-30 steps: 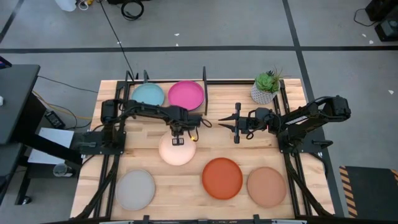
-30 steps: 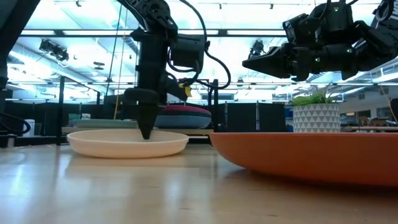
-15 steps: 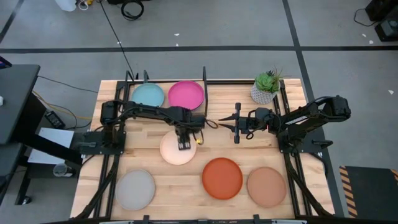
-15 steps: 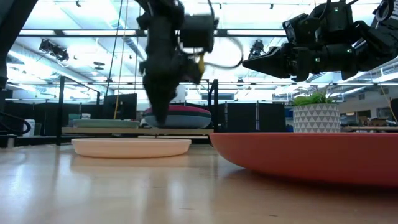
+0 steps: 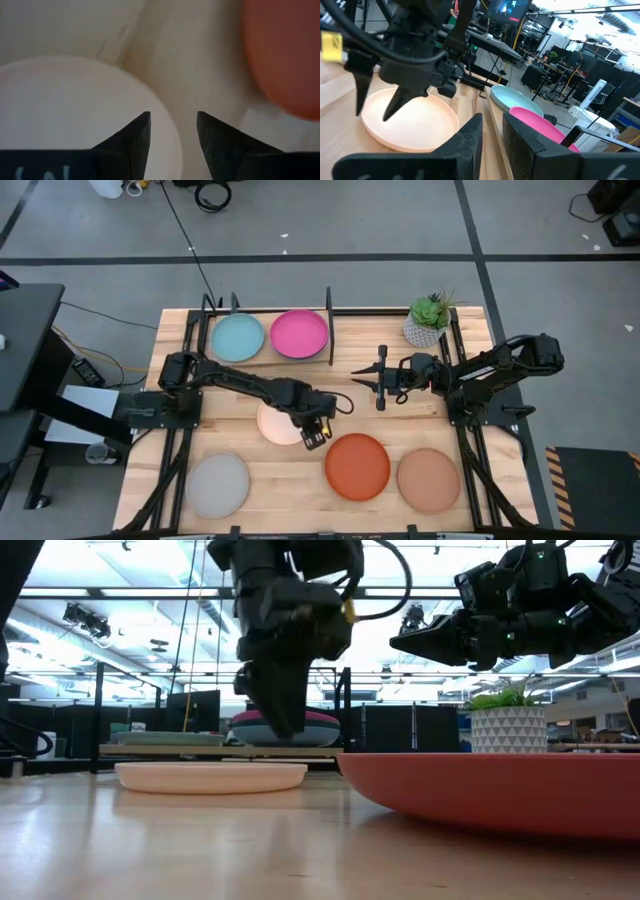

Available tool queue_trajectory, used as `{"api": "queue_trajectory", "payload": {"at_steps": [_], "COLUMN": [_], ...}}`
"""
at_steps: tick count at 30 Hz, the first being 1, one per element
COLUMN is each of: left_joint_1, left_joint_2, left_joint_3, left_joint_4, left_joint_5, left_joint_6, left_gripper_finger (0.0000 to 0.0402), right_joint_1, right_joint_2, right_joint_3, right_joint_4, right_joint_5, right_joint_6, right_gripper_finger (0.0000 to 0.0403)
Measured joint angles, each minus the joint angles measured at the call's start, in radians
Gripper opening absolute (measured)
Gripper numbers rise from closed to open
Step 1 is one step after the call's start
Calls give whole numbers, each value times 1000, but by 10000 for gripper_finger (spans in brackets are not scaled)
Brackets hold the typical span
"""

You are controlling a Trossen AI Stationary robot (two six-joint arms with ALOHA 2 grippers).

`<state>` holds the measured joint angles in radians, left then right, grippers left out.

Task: Place and stack plates onto a shelf
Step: Stack the light orange plate on top of the light blue plate on the shelf

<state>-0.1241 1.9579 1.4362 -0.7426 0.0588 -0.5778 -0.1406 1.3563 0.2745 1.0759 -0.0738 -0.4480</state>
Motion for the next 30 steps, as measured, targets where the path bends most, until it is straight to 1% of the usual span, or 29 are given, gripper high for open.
{"api": "queue_trajectory", "payload": {"at_steps": [3, 7, 14, 18, 21, 24, 28, 30], "left_joint_1": [-11, -15, -18, -20, -20, -21, -19, -19], "left_joint_2": [5, 35, 80, 97, 103, 103, 98, 88], "left_joint_3": [-5, -5, -5, -5, -4, -4, 15, 62], "left_joint_4": [-4, 9, 16, 3, 6, 4, -8, -51], "left_joint_5": [-48, -56, -51, -54, -57, -50, 16, 60], "left_joint_6": [-81, -127, -139, -110, -91, -96, -90, -75], "left_gripper_finger": [169, 163, 153, 149, 125, 84, 23, 15], "right_joint_1": [0, 0, 0, 0, 0, 0, 0, 0], "right_joint_2": [0, 0, 0, 0, 0, 0, 0, 0], "right_joint_3": [0, 0, 0, 0, 0, 0, 0, 0], "right_joint_4": [2, 5, 4, 5, 6, 6, 6, 6], "right_joint_5": [0, 0, 0, 0, 0, 0, 0, 0], "right_joint_6": [0, 0, -1, 0, 0, 0, 0, 0], "right_gripper_finger": [81, 81, 81, 81, 81, 81, 81, 81]}}
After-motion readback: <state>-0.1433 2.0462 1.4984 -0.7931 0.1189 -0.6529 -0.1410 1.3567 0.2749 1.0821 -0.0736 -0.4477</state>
